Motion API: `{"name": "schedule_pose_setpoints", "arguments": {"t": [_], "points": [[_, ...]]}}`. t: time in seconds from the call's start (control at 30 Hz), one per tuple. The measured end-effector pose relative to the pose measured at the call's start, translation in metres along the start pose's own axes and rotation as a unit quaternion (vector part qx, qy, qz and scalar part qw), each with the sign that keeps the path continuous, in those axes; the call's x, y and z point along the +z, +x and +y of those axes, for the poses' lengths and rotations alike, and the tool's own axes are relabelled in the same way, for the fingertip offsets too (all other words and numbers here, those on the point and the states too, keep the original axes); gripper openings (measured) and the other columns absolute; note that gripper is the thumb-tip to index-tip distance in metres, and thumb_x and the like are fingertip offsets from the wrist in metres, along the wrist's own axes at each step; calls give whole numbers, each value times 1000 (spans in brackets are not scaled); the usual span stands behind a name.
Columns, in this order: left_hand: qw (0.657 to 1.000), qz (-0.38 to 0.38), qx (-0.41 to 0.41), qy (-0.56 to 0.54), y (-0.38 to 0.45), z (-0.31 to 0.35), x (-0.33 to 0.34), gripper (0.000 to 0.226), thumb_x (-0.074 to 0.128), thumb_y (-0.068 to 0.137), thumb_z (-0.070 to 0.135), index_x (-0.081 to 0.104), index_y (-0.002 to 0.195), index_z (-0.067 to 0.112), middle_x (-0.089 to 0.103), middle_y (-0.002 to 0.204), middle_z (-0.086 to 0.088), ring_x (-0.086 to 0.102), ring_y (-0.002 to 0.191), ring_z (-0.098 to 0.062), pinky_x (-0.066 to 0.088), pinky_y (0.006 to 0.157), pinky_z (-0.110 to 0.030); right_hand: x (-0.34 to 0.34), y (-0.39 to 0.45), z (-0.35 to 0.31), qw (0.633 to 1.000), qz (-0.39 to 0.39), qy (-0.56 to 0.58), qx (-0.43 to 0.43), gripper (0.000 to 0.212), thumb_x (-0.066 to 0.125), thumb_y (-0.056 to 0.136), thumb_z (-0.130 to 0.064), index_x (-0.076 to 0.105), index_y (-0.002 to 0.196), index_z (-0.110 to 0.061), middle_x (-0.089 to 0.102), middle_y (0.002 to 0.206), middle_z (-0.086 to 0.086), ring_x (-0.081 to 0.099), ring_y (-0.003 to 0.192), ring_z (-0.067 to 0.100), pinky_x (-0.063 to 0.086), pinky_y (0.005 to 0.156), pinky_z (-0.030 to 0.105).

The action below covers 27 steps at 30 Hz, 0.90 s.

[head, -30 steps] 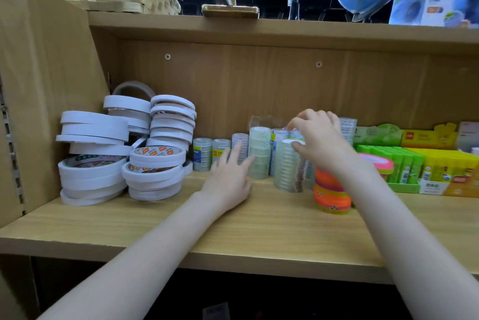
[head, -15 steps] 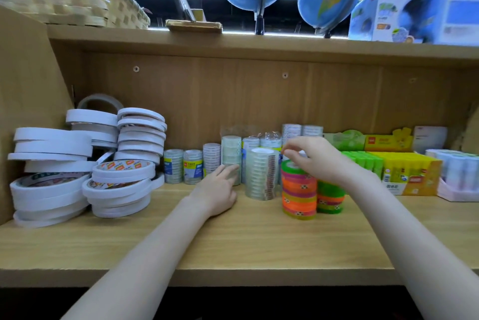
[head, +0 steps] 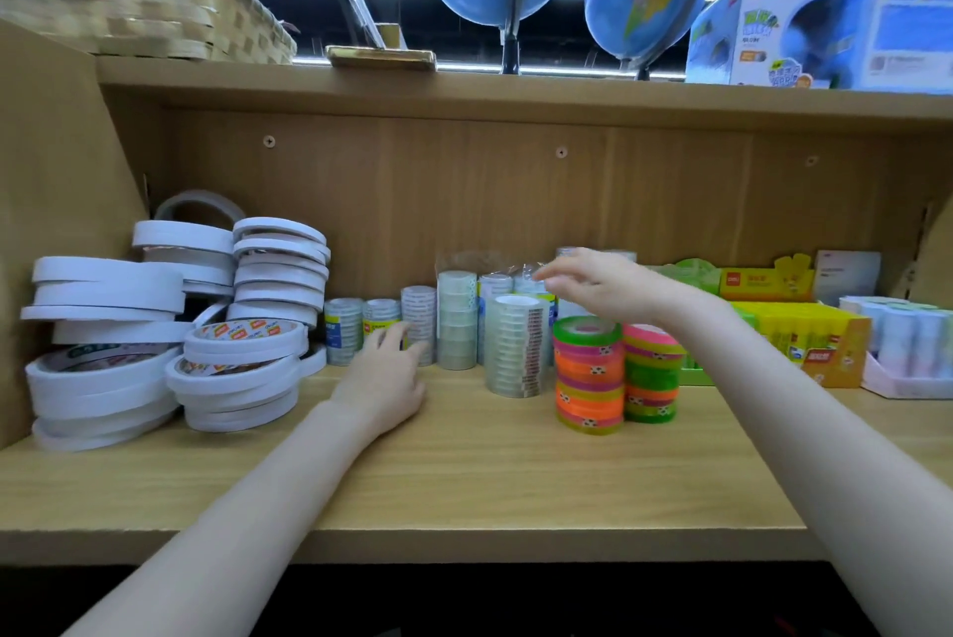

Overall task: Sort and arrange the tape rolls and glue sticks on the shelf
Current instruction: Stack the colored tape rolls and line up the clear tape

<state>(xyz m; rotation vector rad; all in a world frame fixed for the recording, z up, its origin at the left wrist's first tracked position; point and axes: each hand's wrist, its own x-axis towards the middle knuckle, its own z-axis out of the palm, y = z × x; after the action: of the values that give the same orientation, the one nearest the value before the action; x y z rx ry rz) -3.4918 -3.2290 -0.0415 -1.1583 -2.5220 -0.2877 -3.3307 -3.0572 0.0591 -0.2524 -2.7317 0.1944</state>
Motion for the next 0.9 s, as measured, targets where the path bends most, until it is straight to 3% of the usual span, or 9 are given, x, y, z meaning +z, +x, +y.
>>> {"name": "schedule_pose_setpoints", "arguments": {"t": [0.1, 0.2, 0.3, 0.43, 0.53, 0.6, 0.67, 0.8, 0.9], "points": [[995, -82, -33, -36, 1, -7, 1, 56, 37, 97, 30, 19, 149, 20, 4, 156, -9, 8, 142, -29, 18, 113, -38, 8, 22, -18, 997, -74, -5, 9, 43, 34, 99, -40, 50, 134, -20, 37, 145, 4, 35, 132, 20, 28, 106, 33], [995, -96, -31, -26, 4, -9, 2, 56, 34, 98, 33, 15, 150, 21, 3, 157, -7, 1, 143, -28, 11, 114, -38, 18, 39, -21, 992, -114, -8, 55, 54, 30, 96, -54, 46, 137, -22, 34, 150, 3, 34, 135, 24, 29, 111, 41], [995, -91, -34, -30, 5, -12, 3, 55, 34, 98, 33, 18, 149, 22, 5, 157, -5, 2, 143, -27, 12, 114, -39, 20, 45, -18, 990, -117, -19, 70, 58, 29, 95, -55, 43, 139, -20, 35, 149, 3, 35, 135, 25, 30, 111, 43], [999, -1, -11, -51, 3, 2, 1, 53, 39, 96, 30, 24, 146, 21, 16, 153, -6, 18, 138, -29, 24, 111, -40, 8, 37, -8, 997, -51, 12, 55, 52, 29, 98, -49, 47, 137, -19, 44, 144, 4, 38, 132, 24, 31, 107, 35], [969, 71, 28, -234, 8, 28, -2, 56, 49, 93, 29, 28, 144, 16, 28, 148, -5, 28, 135, -23, 25, 108, -33, -9, 23, 12, 997, 14, 3, 72, 48, 30, 99, -44, 49, 134, -18, 48, 140, 6, 42, 128, 25, 32, 103, 33], [931, 64, 30, -357, 14, 48, -3, 66, 59, 89, 30, 26, 144, 13, 35, 146, -5, 34, 133, -20, 28, 108, -31, -17, 9, 25, 996, 15, 36, 82, 50, 33, 96, -49, 48, 134, -20, 48, 140, 4, 43, 129, 22, 33, 106, 35], [911, 38, 13, -411, 23, 63, 2, 80, 68, 82, 33, 22, 144, 12, 40, 143, -4, 40, 130, -19, 32, 108, -33, -21, -9, 34, 993, -17, 91, 79, 53, 42, 90, -55, 50, 133, -24, 50, 137, -2, 44, 128, 17, 34, 107, 34], [917, 34, -35, -395, 38, 77, 17, 98, 77, 74, 32, 13, 145, 12, 37, 146, -7, 36, 133, -22, 32, 109, -40, -14, -42, 37, 997, -46, 47, 26, 53, 65, 77, -50, 53, 126, -34, 50, 129, -14, 43, 122, 5, 35, 102, 27], [923, 29, -40, -382, 37, 76, 15, 95, 78, 73, 30, 17, 144, 12, 40, 145, -7, 38, 133, -23, 33, 108, -36, 0, -48, 35, 998, -10, -69, -9, 59, 73, 74, -43, 51, 127, -31, 51, 133, -10, 42, 126, 11, 29, 109, 40]]}}
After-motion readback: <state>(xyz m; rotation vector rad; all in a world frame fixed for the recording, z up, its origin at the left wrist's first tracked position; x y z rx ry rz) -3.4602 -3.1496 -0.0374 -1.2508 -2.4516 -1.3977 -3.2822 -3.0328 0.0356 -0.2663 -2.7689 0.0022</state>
